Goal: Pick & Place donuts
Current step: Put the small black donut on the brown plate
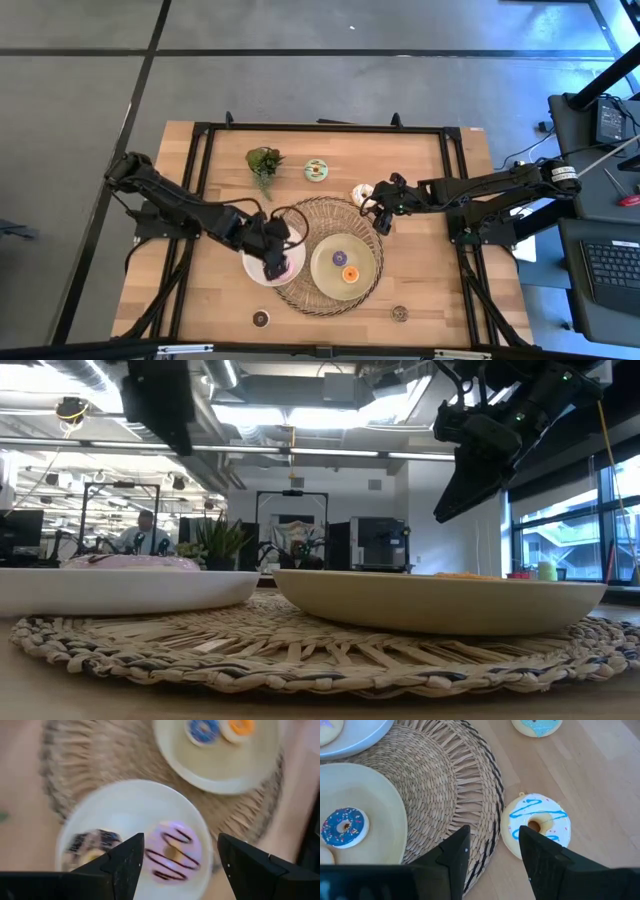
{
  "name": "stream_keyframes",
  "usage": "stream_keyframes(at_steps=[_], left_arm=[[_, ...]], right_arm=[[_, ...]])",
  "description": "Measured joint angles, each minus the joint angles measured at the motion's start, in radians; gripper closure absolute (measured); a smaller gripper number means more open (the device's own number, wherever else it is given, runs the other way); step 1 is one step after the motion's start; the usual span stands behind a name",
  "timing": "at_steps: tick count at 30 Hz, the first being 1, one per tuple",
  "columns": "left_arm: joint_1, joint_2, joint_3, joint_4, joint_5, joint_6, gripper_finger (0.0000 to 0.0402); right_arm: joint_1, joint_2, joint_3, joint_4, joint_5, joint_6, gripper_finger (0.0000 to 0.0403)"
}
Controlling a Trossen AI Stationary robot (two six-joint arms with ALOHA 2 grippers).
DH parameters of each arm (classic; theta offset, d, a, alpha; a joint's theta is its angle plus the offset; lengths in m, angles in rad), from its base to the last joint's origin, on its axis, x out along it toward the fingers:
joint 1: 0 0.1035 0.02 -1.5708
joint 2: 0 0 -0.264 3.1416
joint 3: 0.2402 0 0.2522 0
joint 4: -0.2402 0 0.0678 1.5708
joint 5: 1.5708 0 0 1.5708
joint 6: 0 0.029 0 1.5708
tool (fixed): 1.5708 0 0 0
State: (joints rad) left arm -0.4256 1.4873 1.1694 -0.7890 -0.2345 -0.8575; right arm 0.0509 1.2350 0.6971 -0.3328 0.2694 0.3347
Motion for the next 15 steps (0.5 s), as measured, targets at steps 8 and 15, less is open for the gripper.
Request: stream_keyframes(at_steps=[8, 15], left_arm=[[-0.082, 0.009, -0.001, 0.123, 0.02, 0.017, 0.0158], [-0.17, 0.066, -0.001, 0.189, 0.022, 0.237, 0.0156]], right_arm=[[0.0, 0.0, 0.0, 0.0, 0.0, -0.003, 0.0232], [0.0, 0.0, 0.0, 0.0, 0.0, 0.0, 0.0232]])
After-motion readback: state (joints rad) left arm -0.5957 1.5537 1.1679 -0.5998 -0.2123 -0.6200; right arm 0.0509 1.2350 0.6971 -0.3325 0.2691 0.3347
